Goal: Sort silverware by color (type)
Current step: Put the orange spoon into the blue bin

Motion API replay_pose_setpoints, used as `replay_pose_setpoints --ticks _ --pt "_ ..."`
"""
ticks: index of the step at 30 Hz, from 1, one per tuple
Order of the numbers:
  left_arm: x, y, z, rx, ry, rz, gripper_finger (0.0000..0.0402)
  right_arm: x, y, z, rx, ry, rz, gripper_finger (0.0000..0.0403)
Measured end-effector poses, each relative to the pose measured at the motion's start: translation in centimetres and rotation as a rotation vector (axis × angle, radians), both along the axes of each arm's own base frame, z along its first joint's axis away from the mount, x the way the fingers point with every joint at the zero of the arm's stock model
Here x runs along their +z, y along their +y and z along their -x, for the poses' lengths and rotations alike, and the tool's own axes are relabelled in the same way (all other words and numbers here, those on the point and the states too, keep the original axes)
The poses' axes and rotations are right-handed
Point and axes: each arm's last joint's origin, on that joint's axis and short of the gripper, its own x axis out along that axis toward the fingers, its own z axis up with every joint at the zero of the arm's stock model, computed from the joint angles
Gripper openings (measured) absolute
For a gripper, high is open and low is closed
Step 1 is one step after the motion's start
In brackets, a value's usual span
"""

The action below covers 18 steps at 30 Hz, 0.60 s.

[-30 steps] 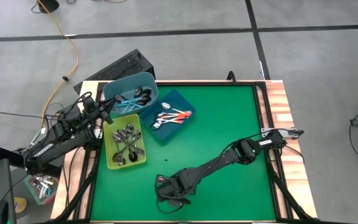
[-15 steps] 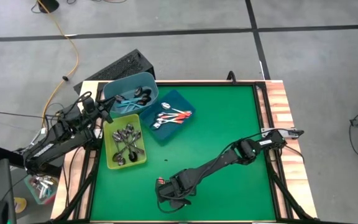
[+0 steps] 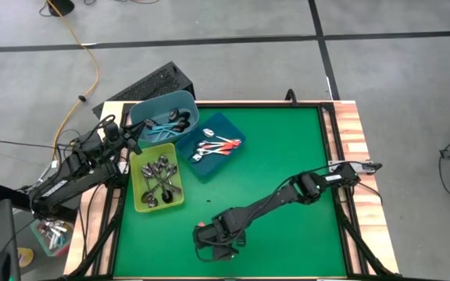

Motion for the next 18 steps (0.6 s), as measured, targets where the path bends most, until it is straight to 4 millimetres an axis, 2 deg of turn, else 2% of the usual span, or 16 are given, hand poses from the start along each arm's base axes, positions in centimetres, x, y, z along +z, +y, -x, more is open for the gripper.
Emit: replay_pose_setpoints --ticks 6,18 --pt "0.0 0.0 0.0 0.0 0.0 0.0 0.0029 0.0 -0.9 -0.4 0.027 0.008 -0.027 0.0133" --pt "0.0 0.0 0.0 0.0 0.006 -0.005 0.0029 0.1 -1.4 -0.6 0.046 0.027 -0.098 0.0132"
